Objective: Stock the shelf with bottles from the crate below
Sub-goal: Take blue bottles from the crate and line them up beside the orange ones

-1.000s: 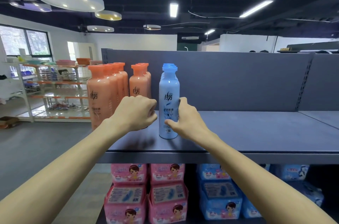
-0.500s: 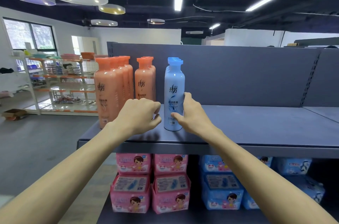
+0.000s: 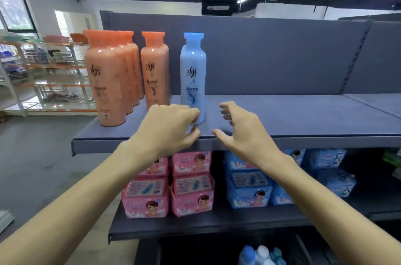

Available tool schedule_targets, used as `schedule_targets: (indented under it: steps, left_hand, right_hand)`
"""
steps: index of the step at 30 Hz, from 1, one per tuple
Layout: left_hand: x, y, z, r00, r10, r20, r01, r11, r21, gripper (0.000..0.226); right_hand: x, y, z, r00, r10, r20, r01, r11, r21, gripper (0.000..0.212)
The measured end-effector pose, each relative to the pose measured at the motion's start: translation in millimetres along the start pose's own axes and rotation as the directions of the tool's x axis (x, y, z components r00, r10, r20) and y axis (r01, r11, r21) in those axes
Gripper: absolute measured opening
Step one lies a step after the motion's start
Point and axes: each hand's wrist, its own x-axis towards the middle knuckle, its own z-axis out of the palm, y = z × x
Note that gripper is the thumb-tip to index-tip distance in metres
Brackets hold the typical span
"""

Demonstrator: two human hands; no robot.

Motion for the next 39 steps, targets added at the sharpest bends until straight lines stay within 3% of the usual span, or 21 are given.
schedule_targets:
  steps: [4, 8, 13, 16, 20, 24, 29, 31, 36, 39]
  left_hand:
    - [-6, 28, 13, 0.998, 0.062, -0.008, -0.062, 0.997, -0.046, 0.024]
    - [-23, 65, 41, 0.994, 0.11, 0.008, -0.109, 0.991, -0.08, 0.023]
    - [-63, 122, 103, 0.977, 0.118, 0.18, -0.083, 0.978, -0.191, 0.018]
    - [-102, 163, 142, 0.943, 0.126, 0.308, -0.035, 0.958, -0.285, 0.018]
    - [-162, 215, 191, 0.855, 0.142, 0.499, 0.057, 0.93, -0.362, 0.017]
    - [-206, 249, 213, 0.703, 0.145, 0.696, 0.157, 0.923, -0.351, 0.016]
    - [-243, 278, 215, 0.542, 0.211, 0.813, 0.199, 0.908, -0.369, 0.015]
    - [-259, 287, 216, 0.498, 0.209, 0.842, 0.217, 0.91, -0.354, 0.019]
    - [-286, 303, 219, 0.466, 0.18, 0.866, 0.266, 0.906, -0.331, 0.027]
    - [-293, 307, 222, 0.464, 0.178, 0.868, 0.268, 0.905, -0.329, 0.027]
  right_hand:
    - [-31, 17, -5, 0.999, -0.034, 0.006, 0.034, 0.996, -0.082, 0.042]
    - [-72, 46, 3, 0.996, -0.019, 0.082, 0.029, 0.992, -0.124, 0.04]
    - [-136, 92, 30, 0.965, 0.151, 0.213, -0.111, 0.976, -0.188, 0.043]
    - [-182, 118, 52, 0.906, 0.297, 0.302, -0.225, 0.942, -0.25, 0.045]
    - [-243, 147, 83, 0.769, 0.45, 0.454, -0.325, 0.887, -0.328, 0.04]
    - [-299, 166, 106, 0.604, 0.536, 0.59, -0.367, 0.844, -0.391, 0.031]
    - [-353, 184, 136, 0.283, 0.538, 0.794, -0.395, 0.82, -0.414, 0.028]
    - [-370, 186, 148, 0.186, 0.53, 0.827, -0.411, 0.807, -0.424, 0.031]
    - [-399, 179, 174, 0.079, 0.58, 0.811, -0.431, 0.753, -0.496, 0.076]
    - [-412, 178, 190, 0.04, 0.622, 0.782, -0.405, 0.725, -0.557, 0.074]
